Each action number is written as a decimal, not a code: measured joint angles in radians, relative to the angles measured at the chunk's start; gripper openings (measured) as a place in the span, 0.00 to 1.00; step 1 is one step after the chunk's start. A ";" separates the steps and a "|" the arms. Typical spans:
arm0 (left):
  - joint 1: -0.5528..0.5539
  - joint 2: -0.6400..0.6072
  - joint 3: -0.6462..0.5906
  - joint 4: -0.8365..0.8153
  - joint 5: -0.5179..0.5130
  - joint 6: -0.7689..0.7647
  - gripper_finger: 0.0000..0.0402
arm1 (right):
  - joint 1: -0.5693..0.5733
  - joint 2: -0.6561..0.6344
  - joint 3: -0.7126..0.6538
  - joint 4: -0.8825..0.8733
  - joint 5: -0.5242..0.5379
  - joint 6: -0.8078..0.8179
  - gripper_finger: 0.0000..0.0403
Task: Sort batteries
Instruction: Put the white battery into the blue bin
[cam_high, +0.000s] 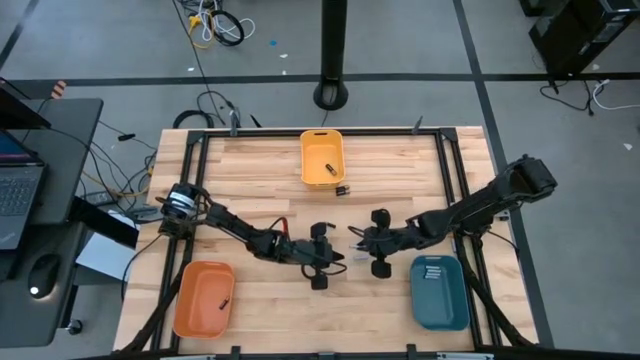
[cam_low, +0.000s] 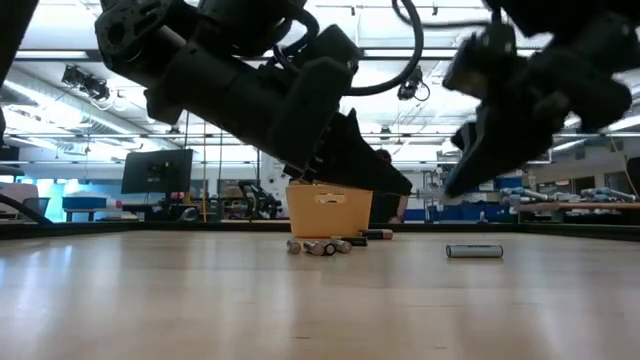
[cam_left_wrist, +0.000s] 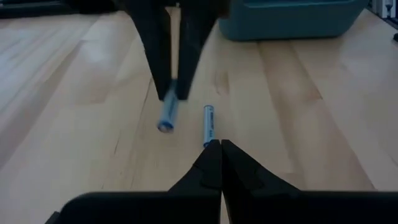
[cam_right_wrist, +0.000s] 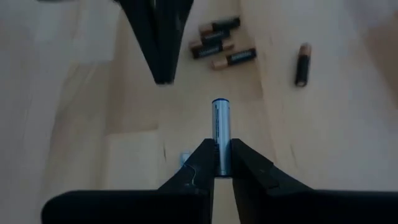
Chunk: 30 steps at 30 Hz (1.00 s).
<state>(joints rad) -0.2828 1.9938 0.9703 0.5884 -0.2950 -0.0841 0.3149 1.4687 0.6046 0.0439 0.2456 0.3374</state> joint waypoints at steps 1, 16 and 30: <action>-0.002 0.000 0.000 0.000 -0.006 0.003 0.01 | 0.000 -0.019 0.008 -0.029 0.001 0.000 0.11; -0.033 -0.021 0.000 0.023 -0.019 0.028 0.01 | 0.212 -0.286 0.291 -0.780 -0.036 0.253 0.11; -0.034 -0.021 0.000 0.024 -0.019 0.028 0.01 | 0.597 -0.226 0.281 -1.085 -0.137 0.906 0.11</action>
<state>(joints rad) -0.3164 1.9728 0.9703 0.6124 -0.3138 -0.0561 0.9123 1.2432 0.8857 -1.0415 0.1082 1.2434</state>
